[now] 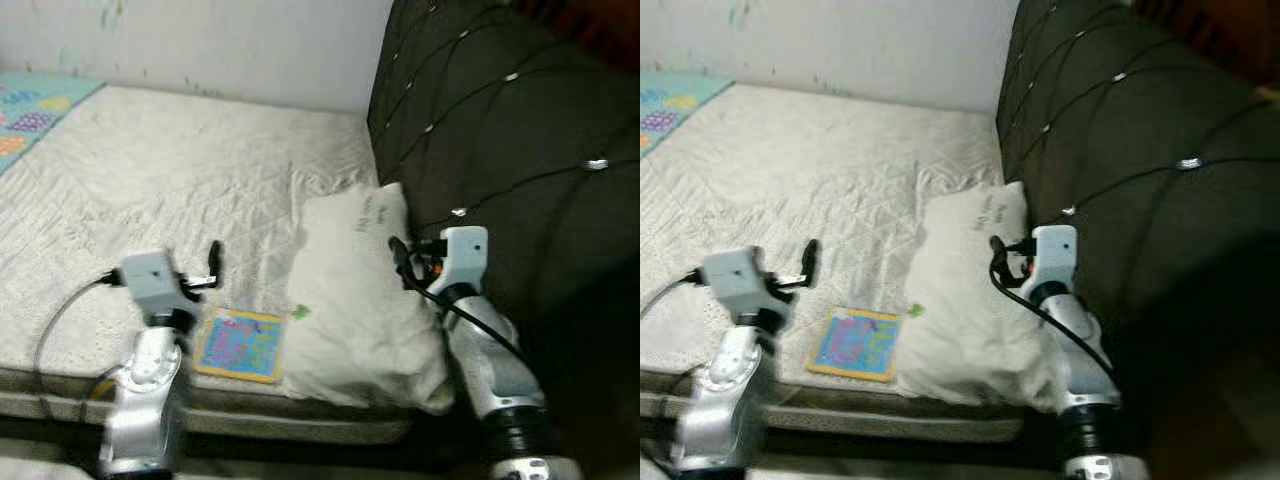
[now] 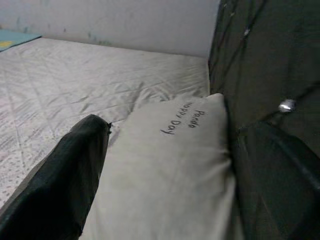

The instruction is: Clean up the room

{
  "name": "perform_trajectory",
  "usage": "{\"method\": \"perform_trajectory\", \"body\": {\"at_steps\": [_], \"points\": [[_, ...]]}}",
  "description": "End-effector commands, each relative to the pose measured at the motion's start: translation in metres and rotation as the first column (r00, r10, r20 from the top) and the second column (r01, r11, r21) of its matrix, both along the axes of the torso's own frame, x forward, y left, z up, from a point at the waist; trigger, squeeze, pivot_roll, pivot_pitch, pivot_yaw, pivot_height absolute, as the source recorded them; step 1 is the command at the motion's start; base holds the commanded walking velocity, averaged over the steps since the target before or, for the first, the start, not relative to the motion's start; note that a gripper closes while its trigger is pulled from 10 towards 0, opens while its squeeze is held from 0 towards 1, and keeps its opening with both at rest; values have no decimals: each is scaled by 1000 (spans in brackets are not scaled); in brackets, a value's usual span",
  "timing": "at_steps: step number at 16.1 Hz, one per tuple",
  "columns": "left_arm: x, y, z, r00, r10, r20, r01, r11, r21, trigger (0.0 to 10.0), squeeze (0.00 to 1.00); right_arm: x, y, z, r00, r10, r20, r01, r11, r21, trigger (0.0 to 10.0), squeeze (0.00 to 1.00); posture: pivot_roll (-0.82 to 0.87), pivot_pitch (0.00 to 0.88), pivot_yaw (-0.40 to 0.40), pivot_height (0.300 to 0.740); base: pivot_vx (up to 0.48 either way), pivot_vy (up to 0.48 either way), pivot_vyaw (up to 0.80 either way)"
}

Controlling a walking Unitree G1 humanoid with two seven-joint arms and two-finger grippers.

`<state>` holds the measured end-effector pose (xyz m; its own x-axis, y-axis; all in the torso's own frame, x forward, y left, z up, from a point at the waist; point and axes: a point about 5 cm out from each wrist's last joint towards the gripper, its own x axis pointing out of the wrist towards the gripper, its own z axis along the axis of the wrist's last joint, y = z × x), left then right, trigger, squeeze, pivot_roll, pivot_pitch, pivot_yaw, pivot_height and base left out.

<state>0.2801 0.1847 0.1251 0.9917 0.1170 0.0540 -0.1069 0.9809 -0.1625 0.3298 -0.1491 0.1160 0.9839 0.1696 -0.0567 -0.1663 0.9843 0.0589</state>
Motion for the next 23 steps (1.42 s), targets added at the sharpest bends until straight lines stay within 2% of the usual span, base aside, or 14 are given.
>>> {"method": "perform_trajectory", "body": {"at_steps": [1,7,11,14,16,18,20,23], "points": [[1,-1,2,1000,-9,4,9,1000,-4,10000,0,0,3,5,1000,6,13,-6,1000,-2,10000,0,59,14,-95,740,0,311,0],[1,-4,3,1000,-26,4,26,1000,-4,10000,0,-2,3,5,1000,19,3,-19,1000,20,10000,0,56,19,-91,740,0,480,-231],[2,-4,4,1000,-29,5,29,1000,-5,10000,0,-2,3,0,1000,19,-23,-20,999,-38,10000,0,57,18,-90,740,0,480,0],[2,-4,4,1000,-25,3,25,1000,-8,10000,0,-3,5,4,999,21,35,-15,985,-171,10000,0,57,20,-92,740,0,480,0],[1,-3,2,1000,-22,-3,22,1000,-7,10000,0,-3,4,7,998,25,54,-18,991,-132,10000,0,59,19,-93,740,0,480,0],[-6,1,-5,1000,-11,-27,11,1000,-1,10000,0,-4,1,7,999,10,49,-3,991,-130,10000,0,59,22,-93,740,0,480,0],[-10,4,-7,999,0,-37,0,1000,0,10000,0,-6,-4,2,999,-25,35,30,988,-151,10000,0,59,22,-93,740,0,480,0],[-11,7,-8,999,16,-42,-16,1000,-4,10000,0,-10,-5,-1,1000,0,27,4,986,-166,10000,0,69,20,-95,740,0,480,0]]}}
